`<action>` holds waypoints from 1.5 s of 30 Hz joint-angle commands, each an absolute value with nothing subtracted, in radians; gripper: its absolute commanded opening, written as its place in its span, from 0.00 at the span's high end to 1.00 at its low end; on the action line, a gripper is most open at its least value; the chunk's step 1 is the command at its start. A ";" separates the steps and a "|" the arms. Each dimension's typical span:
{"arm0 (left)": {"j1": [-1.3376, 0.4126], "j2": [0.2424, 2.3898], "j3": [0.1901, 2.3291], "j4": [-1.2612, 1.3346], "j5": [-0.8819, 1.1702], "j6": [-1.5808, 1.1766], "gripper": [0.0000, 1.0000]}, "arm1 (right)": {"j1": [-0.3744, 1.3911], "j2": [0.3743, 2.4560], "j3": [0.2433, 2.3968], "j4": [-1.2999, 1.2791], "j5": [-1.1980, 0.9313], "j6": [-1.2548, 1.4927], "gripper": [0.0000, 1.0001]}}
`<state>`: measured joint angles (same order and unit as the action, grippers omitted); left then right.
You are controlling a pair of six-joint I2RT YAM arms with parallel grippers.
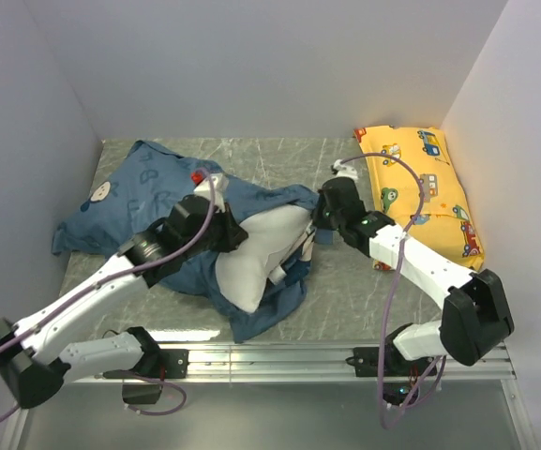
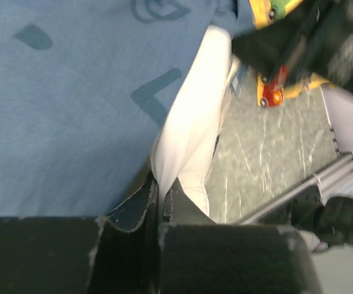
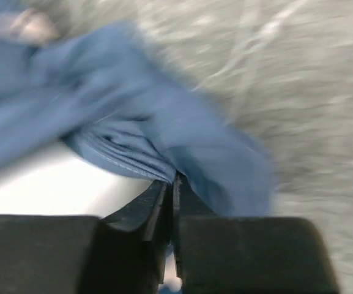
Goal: Remove the pillowcase from the pillow
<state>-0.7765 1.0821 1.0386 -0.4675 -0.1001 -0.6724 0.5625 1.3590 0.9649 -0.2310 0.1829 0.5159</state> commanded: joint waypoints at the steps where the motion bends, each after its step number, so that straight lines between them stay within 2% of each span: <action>1: -0.785 0.909 1.010 -0.423 -0.042 -0.664 1.00 | 0.453 1.373 1.017 -0.270 0.290 0.509 0.95; 10: -0.785 0.740 1.005 -0.508 0.038 -0.617 1.00 | 0.322 1.581 1.063 -0.157 0.039 0.544 0.99; 14: -0.785 0.718 1.046 -0.442 0.014 -0.655 1.00 | 0.314 1.661 1.032 0.084 -0.303 0.581 0.95; 15: -0.785 0.716 1.049 -0.407 0.014 -0.666 1.00 | 0.328 1.681 1.043 0.101 -0.413 0.583 0.90; 17: -0.785 0.724 1.051 -0.277 0.003 -0.718 1.00 | 0.377 1.721 1.069 0.130 -0.486 0.568 0.87; 20: -0.784 0.750 1.052 -0.117 -0.066 -0.753 1.00 | 0.416 1.692 1.039 0.172 -0.552 0.549 0.73; 21: -0.785 0.759 1.057 -0.091 -0.084 -0.755 1.00 | 0.411 1.665 1.022 0.190 -0.569 0.560 0.66; 24: -0.785 0.799 1.074 -0.009 -0.136 -0.755 1.00 | 0.347 1.620 0.954 0.265 -0.678 0.636 0.54; 28: -0.785 0.847 1.104 0.046 -0.216 -0.771 1.00 | 0.261 1.517 0.911 0.269 -0.761 0.734 0.46; 36: -0.785 0.887 1.118 0.018 -0.396 -0.802 1.00 | 0.150 1.294 0.897 0.058 -0.559 0.776 0.39; 41: -0.785 0.959 1.152 0.047 -0.377 -0.808 1.00 | 0.146 1.166 0.878 -0.026 -0.443 0.756 0.37; 45: -0.784 1.074 1.210 0.045 -0.359 -0.821 1.00 | 0.195 0.975 0.844 -0.066 -0.371 0.733 0.35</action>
<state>-0.7841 1.0336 1.1141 -0.1337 -0.3462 -0.7818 0.1593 1.0943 0.8555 -0.0093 -0.4576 0.7517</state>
